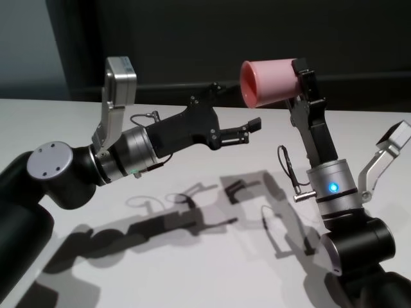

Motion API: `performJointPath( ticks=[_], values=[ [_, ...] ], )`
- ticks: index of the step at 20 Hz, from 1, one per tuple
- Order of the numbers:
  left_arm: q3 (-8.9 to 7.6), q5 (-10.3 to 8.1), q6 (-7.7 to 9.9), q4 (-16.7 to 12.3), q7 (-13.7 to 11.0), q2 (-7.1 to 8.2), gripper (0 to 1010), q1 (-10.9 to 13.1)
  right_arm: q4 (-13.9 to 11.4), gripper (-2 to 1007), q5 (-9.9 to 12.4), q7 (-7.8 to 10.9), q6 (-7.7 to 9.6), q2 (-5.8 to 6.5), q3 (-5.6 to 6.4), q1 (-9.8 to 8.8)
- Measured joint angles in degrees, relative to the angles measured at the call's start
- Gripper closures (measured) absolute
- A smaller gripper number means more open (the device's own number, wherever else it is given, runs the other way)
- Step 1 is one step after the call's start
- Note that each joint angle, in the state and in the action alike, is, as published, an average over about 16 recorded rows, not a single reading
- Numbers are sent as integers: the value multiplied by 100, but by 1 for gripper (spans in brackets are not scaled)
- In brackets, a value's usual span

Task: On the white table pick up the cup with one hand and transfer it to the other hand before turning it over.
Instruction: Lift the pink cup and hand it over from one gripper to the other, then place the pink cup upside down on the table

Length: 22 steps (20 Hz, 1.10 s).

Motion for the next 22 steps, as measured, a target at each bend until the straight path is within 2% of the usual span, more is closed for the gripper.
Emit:
performJointPath(
  ticks=[5,8,15,22],
  values=[
    [-139,7,66,-336,280,245,7,311,0,249,0,1,0,0,0,0],
    [-259,35,84,-549,559,373,7,545,0,249,0,1,0,0,0,0],
    [-658,222,50,-1051,1534,553,7,1220,0,249,0,0,0,0,0,0],
    [-1080,537,-61,-1437,2625,545,7,1917,0,249,0,0,0,0,0,0]
  ],
)
